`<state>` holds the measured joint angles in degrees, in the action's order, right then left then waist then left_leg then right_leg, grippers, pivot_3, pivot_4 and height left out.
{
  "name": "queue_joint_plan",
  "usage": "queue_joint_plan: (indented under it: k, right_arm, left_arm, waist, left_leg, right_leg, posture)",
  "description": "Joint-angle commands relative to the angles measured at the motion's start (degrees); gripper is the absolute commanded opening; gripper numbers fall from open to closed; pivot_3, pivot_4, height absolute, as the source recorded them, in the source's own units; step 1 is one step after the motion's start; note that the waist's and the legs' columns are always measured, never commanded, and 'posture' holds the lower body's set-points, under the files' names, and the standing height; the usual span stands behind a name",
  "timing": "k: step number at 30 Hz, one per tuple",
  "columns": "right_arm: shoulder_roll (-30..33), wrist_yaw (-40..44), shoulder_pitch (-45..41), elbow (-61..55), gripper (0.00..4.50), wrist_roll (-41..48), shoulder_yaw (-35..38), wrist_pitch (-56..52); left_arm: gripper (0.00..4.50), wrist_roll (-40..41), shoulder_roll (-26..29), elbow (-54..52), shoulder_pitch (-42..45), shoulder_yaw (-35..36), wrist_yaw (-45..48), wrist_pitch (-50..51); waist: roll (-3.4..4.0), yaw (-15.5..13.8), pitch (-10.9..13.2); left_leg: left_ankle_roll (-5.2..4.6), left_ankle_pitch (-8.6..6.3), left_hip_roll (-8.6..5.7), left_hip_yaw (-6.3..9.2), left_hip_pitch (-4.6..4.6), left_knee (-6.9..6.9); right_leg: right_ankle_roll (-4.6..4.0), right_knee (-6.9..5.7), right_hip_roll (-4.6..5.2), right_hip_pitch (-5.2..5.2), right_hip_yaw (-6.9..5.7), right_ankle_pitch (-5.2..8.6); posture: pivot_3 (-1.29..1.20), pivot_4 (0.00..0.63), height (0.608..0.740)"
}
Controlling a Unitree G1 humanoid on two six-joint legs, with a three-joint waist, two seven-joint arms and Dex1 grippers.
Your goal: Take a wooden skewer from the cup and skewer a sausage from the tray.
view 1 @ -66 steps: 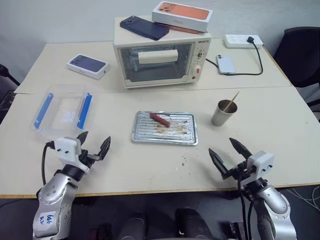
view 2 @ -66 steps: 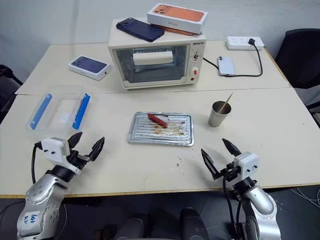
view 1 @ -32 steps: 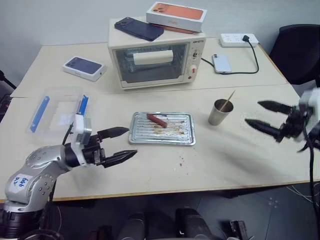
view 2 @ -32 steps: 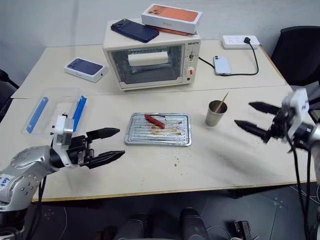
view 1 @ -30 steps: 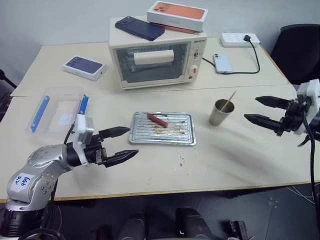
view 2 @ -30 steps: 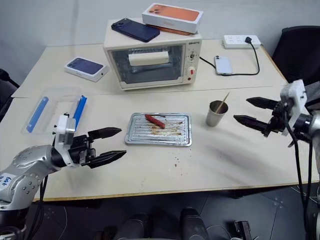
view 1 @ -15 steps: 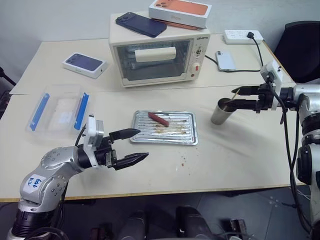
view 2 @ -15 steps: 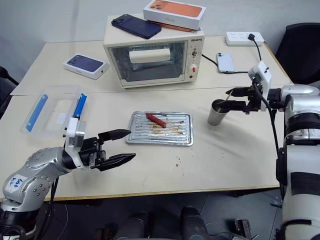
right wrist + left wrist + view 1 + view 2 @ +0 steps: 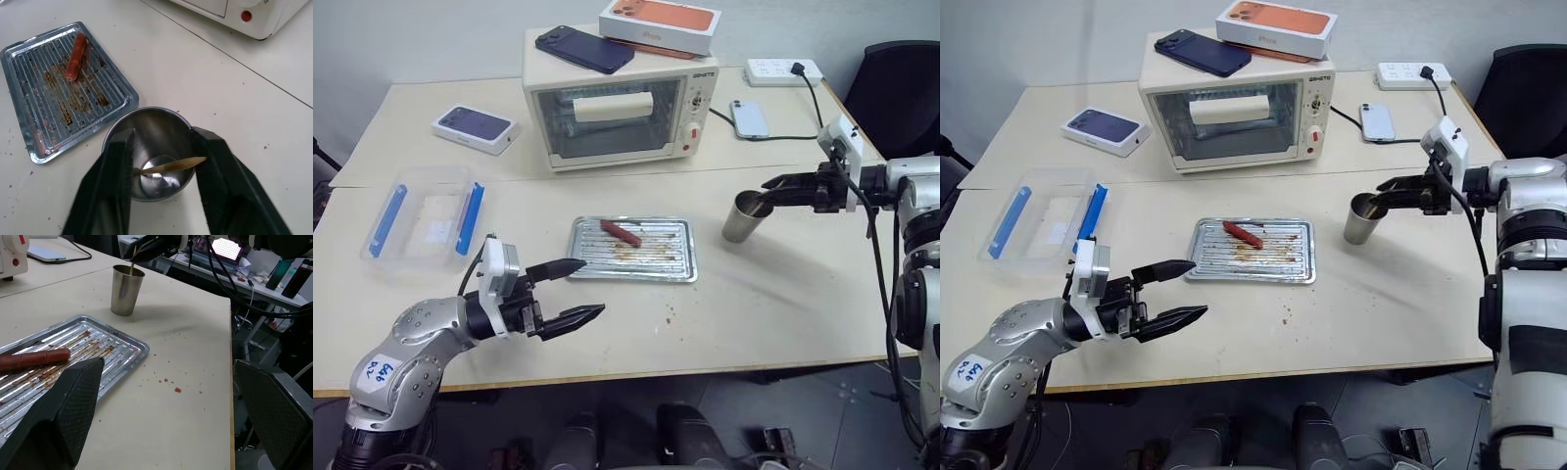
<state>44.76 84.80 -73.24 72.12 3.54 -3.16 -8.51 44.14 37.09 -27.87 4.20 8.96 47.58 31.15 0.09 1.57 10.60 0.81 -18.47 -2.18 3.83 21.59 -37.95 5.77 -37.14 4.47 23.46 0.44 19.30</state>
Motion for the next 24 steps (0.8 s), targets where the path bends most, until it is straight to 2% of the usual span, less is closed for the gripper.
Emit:
queue_joint_plan:
  k: [1,3,4,9,14,17,21,24]
  right_arm:
    - [0.2,0.6,-0.5,-0.6,0.66,0.0,1.8,1.4]
    - [0.2,1.3,-0.5,-0.7,0.12,-0.1,2.1,1.7]
    - [0.4,2.9,-0.7,-0.8,0.04,0.3,2.5,1.7]
    - [1.9,7.0,-3.9,-1.9,0.04,1.0,2.1,-2.3]
    - [6.3,7.7,-6.3,-6.8,0.04,7.5,-2.7,-8.3]
    - [9.9,7.7,-7.1,-10.7,0.04,13.0,-5.7,-11.1]
    - [13.2,7.7,-6.2,-19.5,0.04,24.7,-8.4,-20.2]
    - [11.1,7.7,-2.7,-28.2,0.04,34.7,-5.0,-28.7]
  left_arm:
    - [4.5,0.0,0.4,-1.7,0.2,1.2,-0.2,-0.8]
    - [4.5,0.0,0.5,-1.5,0.5,1.3,-0.3,-0.7]
    - [4.5,0.1,0.6,-1.5,0.7,1.3,-0.3,-0.6]
    - [4.5,0.3,0.6,0.3,1.7,1.4,0.3,-0.6]
    - [4.5,-0.3,0.1,2.0,1.5,1.1,1.2,-1.4]
    - [4.5,-0.5,0.4,2.8,1.0,1.6,2.0,-1.9]
    - [4.5,0.3,1.3,4.2,1.3,2.4,4.0,-2.1]
    - [4.5,3.6,-0.7,5.2,4.9,2.6,3.7,-0.8]
  waist:
    - [0.0,0.0,0.0]
    - [0.0,0.0,0.0]
    - [0.0,0.0,0.0]
    - [0.0,0.0,0.0]
    - [0.12,-0.1,0.1]
    - [0.12,-0.2,0.1]
    - [0.14,-0.2,0.1]
    - [0.16,0.0,0.1]
  left_leg:
    - [0.0,0.0,0.0,0.0,0.0,0.0]
    - [0.0,0.0,-0.01,0.0,0.0,0.0]
    - [0.0,0.0,-0.01,0.0,0.0,0.0]
    - [0.0,0.0,-0.01,0.0,0.0,-0.01]
    - [0.01,0.0,0.0,-0.02,0.0,0.02]
    - [0.0,-0.02,-0.02,-0.01,0.01,0.03]
    - [-0.01,-0.02,-0.02,-0.02,0.02,0.01]
    - [0.0,-0.03,0.03,-0.02,0.01,0.01]
  right_leg:
    - [0.0,0.0,0.0,0.0,0.0,0.0]
    - [0.0,0.0,0.01,-0.01,0.0,0.0]
    - [0.0,0.0,0.0,-0.01,0.0,0.0]
    - [0.0,0.0,0.0,-0.01,0.01,0.0]
    - [0.0,-0.02,0.0,0.05,0.02,0.0]
    - [0.0,0.02,0.02,0.04,0.02,0.0]
    - [0.0,0.0,0.02,0.03,0.02,0.0]
    - [0.0,-0.01,0.0,0.04,0.02,0.0]
  posture:
    - [0.0,0.15,0.74]
    - [0.0,0.15,0.74]
    - [0.0,0.15,0.74]
    - [0.0,0.15,0.74]
    - [0.0,0.15,0.74]
    - [0.0,0.15,0.74]
    - [0.0,0.15,0.74]
    - [0.0,0.15,0.74]
